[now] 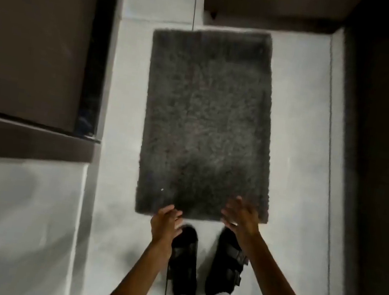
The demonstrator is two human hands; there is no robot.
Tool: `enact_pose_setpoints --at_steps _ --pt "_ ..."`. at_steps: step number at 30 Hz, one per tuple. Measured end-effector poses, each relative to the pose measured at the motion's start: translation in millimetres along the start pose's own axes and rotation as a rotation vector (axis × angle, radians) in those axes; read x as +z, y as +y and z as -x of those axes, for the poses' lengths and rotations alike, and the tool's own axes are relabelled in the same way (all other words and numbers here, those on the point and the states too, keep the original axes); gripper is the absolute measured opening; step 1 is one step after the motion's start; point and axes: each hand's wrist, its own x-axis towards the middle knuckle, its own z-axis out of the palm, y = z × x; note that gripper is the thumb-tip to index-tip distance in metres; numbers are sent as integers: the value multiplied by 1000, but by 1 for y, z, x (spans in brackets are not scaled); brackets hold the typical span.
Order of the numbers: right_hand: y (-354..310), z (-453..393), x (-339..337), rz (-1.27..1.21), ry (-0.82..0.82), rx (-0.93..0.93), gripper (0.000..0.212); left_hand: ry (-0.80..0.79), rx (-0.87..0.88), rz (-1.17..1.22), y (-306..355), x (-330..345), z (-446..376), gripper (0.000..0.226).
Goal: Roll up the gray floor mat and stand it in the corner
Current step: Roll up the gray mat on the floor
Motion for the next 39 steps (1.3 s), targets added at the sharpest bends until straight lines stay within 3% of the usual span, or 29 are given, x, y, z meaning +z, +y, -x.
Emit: enact_pose_setpoints --at_steps 3,7,9,11,17,20,22,24,27,30,32,36,39 --pt "64 -73 -9 -102 82 78 13 83 -89 109 -50 -10 -75 38" --pt "114 -127 -10 -232 122 131 31 145 -194 254 -90 -13 -147 45" --pt "121 -141 -6 -243 166 150 26 191 -185 288 -94 -7 -166 42" --pt "127 -156 -2 -259 211 194 8 228 -205 297 -96 1 -180 41" --pt "128 -168 -2 -302 338 274 7 278 -312 358 -77 17 -186 44" --pt "123 -160 -2 -267 370 149 12 271 -218 452 -68 22 -176 24" --pt "119 -155 4 -178 398 -44 18 451 -34 289 -62 30 -170 22" --pt "114 -148 9 49 421 -285 24 580 266 102 -55 36 -163 32" --pt "105 -149 8 567 320 -624 31 499 647 -215 -49 34 -158 32" --pt "92 -164 2 1239 287 -795 55 400 895 -895 -50 22 -171 54" --pt "85 -174 0 1522 283 -893 64 368 1058 -1252 -44 15 -180 63" --pt "74 -195 -8 1805 157 -915 71 211 1033 -1629 -25 3 -201 81" --pt "69 -207 -10 1884 115 -908 71 168 1021 -1703 -12 1 -216 76"
